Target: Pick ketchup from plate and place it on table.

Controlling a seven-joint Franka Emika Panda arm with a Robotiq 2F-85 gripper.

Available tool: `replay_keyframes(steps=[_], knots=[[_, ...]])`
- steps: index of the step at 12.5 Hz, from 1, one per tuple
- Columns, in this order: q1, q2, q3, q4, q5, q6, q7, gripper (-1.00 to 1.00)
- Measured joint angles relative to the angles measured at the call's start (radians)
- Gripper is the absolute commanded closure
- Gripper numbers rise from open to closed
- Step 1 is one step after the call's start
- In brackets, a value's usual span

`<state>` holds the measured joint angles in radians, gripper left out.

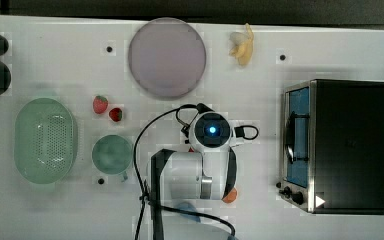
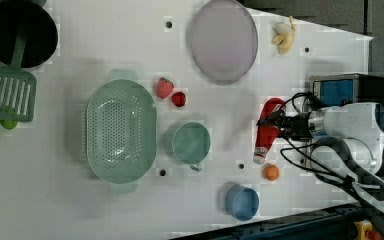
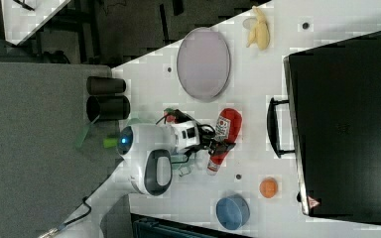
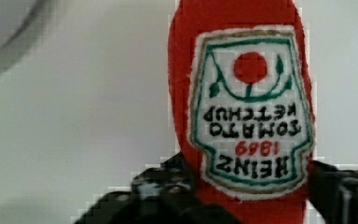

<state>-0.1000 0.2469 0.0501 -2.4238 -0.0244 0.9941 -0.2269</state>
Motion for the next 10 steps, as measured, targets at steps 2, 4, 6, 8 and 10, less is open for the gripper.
replay_keyframes(steps=[2,4,6,8,10], knots=[[-0.005,0.005,0.008,-0.016,0.016,0.021,0.001,-1.0],[-0.006,-0.007,0.009,-0.018,0.01,0.03,0.001,-1.0],[-0.005,-0.055,0.005,-0.016,-0.004,0.021,0.003,-1.0],[-0.001,-0.122,0.004,0.031,-0.003,-0.076,0.003,-1.0],[-0.001,-0.208,0.005,0.113,-0.003,-0.225,0.011,-1.0]])
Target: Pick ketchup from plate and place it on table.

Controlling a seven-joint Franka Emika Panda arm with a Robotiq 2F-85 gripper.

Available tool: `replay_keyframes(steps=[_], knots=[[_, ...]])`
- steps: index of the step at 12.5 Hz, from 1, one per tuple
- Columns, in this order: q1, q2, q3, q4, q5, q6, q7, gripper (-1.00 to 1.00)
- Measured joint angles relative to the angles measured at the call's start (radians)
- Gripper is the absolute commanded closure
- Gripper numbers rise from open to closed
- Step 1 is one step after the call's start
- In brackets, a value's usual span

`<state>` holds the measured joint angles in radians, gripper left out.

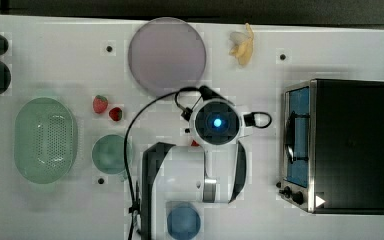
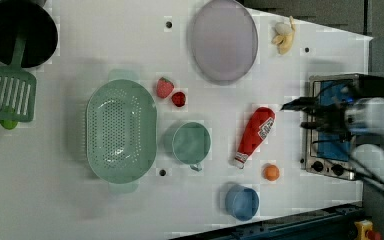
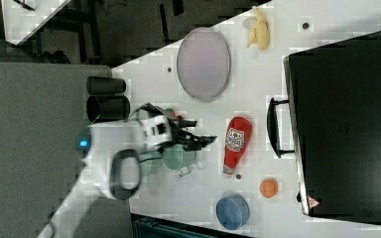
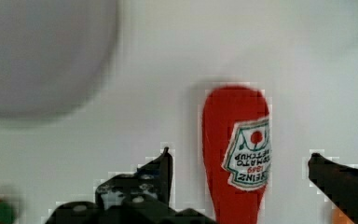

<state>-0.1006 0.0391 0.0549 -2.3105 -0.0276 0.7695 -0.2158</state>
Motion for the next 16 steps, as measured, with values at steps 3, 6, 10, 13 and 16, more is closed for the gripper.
replay_keyframes(steps=[3,6,10,13,16], knots=[[0.0,-0.061,0.001,0.227,0.018,-0.209,0.064,-1.0],[-0.001,-0.099,0.001,0.446,0.023,-0.445,0.083,-1.0],[0.001,-0.118,-0.002,0.574,0.017,-0.673,0.092,-1.0],[0.002,-0.112,-0.002,0.581,0.017,-0.711,0.101,-1.0],[0.001,-0.099,-0.003,0.581,0.018,-0.712,0.101,-1.0]])
